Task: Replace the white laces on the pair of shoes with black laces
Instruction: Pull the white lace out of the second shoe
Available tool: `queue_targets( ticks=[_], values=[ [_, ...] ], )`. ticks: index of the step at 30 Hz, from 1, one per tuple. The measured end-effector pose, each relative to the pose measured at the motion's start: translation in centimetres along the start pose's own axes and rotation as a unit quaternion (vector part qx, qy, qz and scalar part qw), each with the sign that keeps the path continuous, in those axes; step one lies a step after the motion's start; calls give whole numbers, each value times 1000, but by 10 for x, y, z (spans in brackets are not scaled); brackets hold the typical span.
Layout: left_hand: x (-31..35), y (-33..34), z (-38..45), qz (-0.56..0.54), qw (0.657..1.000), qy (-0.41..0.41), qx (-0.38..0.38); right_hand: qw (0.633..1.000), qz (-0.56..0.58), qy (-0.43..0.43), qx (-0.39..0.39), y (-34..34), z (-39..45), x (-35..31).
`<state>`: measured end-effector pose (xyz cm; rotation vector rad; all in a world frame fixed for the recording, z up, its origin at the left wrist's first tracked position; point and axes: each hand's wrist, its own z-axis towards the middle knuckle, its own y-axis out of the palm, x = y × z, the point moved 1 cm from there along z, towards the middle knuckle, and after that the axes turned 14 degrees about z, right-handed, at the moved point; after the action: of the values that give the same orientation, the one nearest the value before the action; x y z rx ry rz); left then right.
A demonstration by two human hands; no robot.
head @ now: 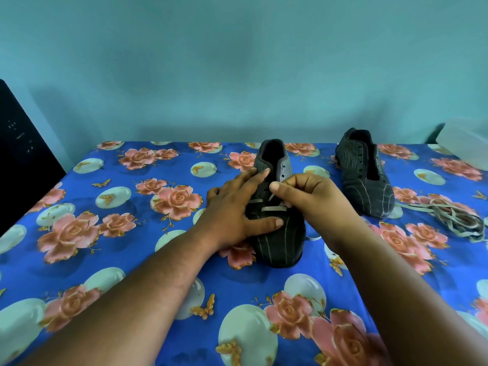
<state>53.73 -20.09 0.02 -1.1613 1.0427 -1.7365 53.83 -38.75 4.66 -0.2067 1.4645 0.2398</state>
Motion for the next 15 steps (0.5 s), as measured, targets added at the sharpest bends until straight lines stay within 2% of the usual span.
queue_targets(
  ticks=[3, 5, 7, 9, 11, 12, 13, 15],
  values=[
    [0, 1, 0, -1, 1000, 0, -3, 982, -181, -42, 41, 0, -1, 0],
    [0, 1, 0, 0, 1000, 2, -2, 975, -212, -54, 42, 4, -3, -1],
    [-1, 2, 1, 2, 1000, 0, 1, 989, -143, -34, 30, 3, -3, -4],
    [-1, 2, 1, 1, 1000, -3, 1, 1000, 15, -11, 24, -3, 0, -8],
    [-1, 1, 0, -1, 1000, -3, -2, 986, 162, 3, 32, -10, 2, -11],
    [-1, 1, 0, -3, 1000, -3, -3, 982, 182, 16, 40, -13, 3, -11],
    [-1, 0, 0, -5, 1000, -3, -5, 987, 154, 31, 45, -15, 3, -10],
    [-1, 0, 0, -8, 1000, -1, -5, 998, -31, 42, 39, -19, 2, -7]
  ],
)
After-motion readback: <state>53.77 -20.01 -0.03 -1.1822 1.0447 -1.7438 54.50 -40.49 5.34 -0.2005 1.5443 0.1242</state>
